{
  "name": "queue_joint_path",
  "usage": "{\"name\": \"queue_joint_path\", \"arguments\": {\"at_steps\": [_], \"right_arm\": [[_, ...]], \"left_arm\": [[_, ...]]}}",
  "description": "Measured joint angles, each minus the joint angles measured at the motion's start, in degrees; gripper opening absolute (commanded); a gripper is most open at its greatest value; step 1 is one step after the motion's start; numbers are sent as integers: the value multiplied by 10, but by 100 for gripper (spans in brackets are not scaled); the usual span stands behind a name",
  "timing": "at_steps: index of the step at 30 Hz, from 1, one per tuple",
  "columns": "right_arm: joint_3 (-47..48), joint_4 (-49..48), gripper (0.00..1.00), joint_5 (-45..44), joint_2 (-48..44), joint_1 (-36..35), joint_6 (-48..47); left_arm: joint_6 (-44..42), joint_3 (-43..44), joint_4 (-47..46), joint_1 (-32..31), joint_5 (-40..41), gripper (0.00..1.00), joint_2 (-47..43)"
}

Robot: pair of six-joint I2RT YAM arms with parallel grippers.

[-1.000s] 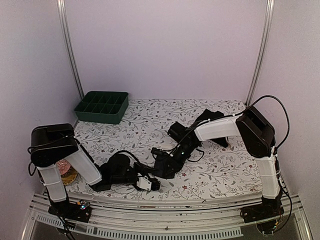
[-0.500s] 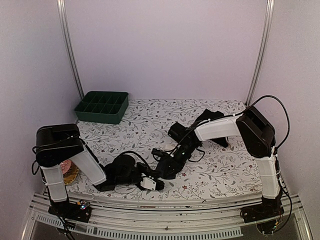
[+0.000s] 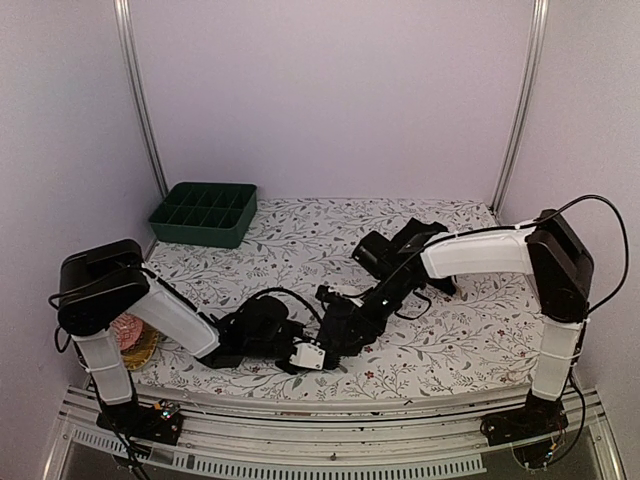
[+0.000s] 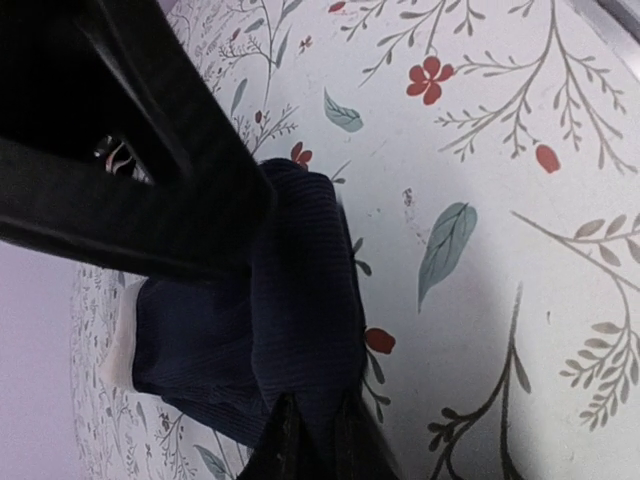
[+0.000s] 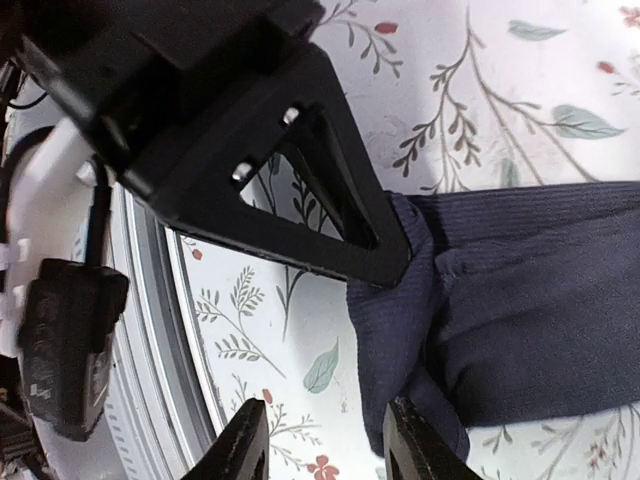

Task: Roll the underwear
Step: Roll the underwear at the center of the board.

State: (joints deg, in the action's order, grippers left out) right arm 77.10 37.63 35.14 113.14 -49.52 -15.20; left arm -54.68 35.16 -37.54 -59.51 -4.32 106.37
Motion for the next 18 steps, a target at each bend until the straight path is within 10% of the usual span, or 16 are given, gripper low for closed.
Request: {"name": "queue_joint_path", "arguments": {"at_steps": [18], "right_arm": [[-336,-252,51,-348,-359,-156,2]], "left_arm": [[143,191,371,54,-187,0,7]]}}
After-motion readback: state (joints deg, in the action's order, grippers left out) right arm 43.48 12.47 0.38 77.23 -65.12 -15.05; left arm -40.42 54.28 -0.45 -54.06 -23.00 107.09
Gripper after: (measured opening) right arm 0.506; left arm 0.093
